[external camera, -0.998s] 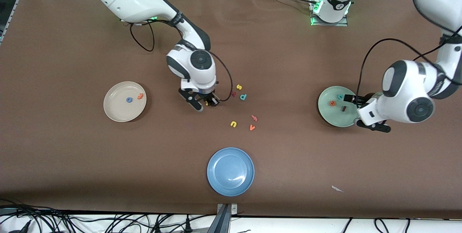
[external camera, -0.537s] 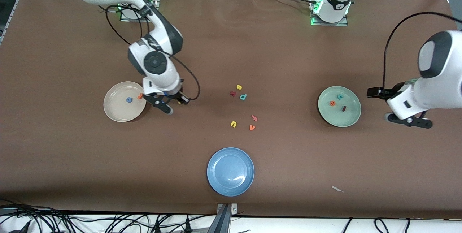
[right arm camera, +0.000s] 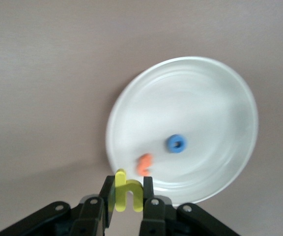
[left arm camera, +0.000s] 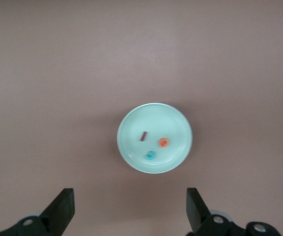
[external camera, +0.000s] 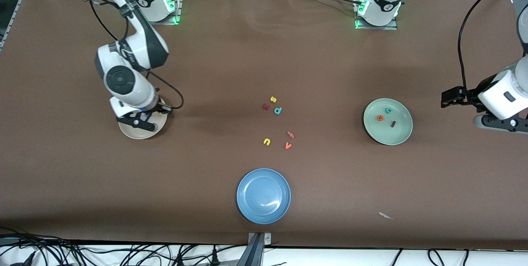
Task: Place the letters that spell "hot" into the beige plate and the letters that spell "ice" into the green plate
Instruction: 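Drop the yellow h on the cream plate while the left gripper withdraws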
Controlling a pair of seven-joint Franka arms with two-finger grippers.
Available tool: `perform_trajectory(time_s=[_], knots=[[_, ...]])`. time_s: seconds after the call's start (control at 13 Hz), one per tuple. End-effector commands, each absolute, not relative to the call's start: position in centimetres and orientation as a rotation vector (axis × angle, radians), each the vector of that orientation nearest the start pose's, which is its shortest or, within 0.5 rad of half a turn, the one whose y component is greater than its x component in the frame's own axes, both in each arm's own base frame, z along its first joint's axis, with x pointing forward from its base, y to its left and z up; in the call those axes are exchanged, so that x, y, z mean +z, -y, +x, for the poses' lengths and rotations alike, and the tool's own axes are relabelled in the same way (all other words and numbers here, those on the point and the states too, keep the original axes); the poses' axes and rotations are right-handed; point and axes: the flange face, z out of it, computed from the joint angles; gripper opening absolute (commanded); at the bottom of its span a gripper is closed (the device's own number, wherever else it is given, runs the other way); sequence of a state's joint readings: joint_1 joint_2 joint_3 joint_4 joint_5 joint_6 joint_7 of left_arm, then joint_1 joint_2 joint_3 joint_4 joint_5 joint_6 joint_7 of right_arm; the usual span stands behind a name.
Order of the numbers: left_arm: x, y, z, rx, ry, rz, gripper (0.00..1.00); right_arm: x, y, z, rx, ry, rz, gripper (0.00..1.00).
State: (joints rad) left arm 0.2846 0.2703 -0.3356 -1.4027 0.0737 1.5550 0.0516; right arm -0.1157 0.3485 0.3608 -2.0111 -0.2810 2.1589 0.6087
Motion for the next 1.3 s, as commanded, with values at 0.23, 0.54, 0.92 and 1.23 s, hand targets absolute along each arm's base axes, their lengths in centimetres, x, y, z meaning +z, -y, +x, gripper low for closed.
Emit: perform_trajectory(time_s=[0.23, 0.54, 0.92, 1.23], knots=[[57.5, 0.6, 63.4, 0.036, -0.071, -3.191, 1.00, 27.3, -7.2, 55.8, 0.222, -0.180, -3.273, 1.00], [57.8, 0.9, 63.4, 0.016, -0.065, -3.201, 1.00, 27.7, -7.2, 55.9, 0.243, -0.238, -3.232, 1.00], [57.1, 0.0, 63.0, -0.034, -0.035, -3.213, 1.00, 32.5, -7.4, 57.5, 0.226, -0.295, -3.213, 1.00], [55.6, 0.4, 62.3, -0.097, -0.034, -3.205, 1.00, 40.4, -8.6, 59.9, 0.275, -0.285, -3.225, 1.00]])
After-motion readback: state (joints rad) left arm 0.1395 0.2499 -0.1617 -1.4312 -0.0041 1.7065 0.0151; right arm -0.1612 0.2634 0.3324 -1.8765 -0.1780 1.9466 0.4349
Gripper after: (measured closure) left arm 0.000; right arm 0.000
